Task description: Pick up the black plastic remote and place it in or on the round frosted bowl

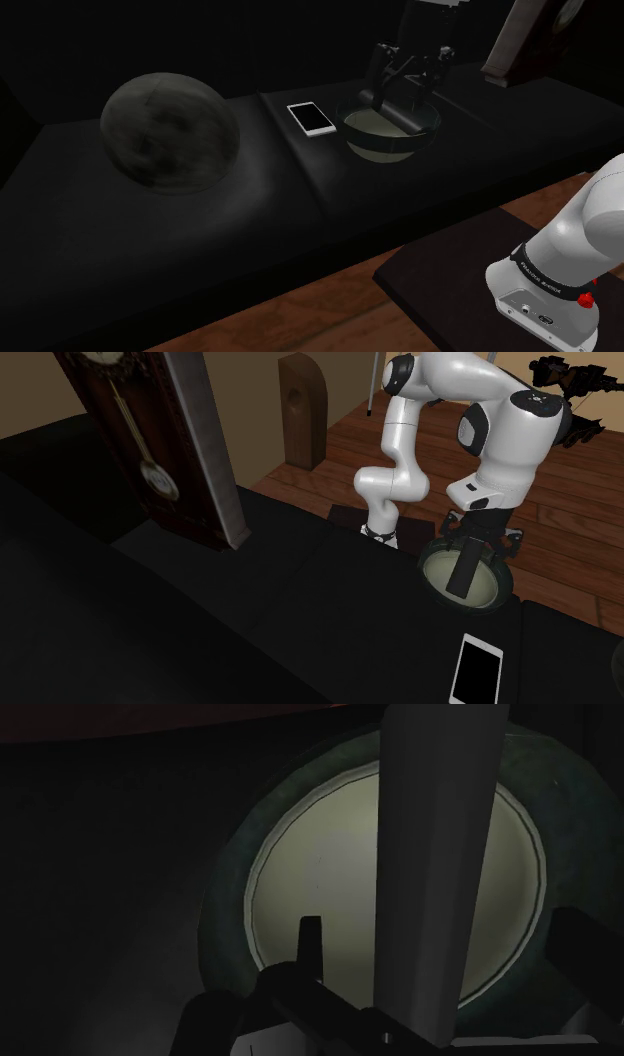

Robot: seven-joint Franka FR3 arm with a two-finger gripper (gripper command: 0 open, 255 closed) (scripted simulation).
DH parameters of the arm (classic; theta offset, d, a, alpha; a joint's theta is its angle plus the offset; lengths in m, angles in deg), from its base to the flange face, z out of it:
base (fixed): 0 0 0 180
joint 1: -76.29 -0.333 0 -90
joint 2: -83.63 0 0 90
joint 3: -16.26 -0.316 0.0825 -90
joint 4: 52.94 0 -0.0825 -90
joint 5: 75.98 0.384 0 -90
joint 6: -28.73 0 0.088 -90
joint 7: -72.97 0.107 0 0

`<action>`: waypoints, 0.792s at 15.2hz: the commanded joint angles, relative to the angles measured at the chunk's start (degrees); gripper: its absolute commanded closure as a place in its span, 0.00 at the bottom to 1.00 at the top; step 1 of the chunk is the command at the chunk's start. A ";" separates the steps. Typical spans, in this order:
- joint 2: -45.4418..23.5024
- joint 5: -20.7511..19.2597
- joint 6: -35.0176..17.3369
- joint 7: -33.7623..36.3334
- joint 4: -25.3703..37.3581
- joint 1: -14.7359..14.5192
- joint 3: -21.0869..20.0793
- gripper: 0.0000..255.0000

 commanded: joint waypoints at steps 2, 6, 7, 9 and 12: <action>-0.18 -0.49 3.77 0.17 3.92 0.24 0.64 0.00; -0.62 -0.92 7.09 0.34 7.64 0.45 1.16 0.00; -0.62 -0.92 7.09 0.34 7.64 0.45 1.17 0.00; -0.62 -0.92 7.09 0.34 7.64 0.45 1.16 0.00; -0.62 -0.92 7.09 0.34 7.64 0.45 1.16 0.00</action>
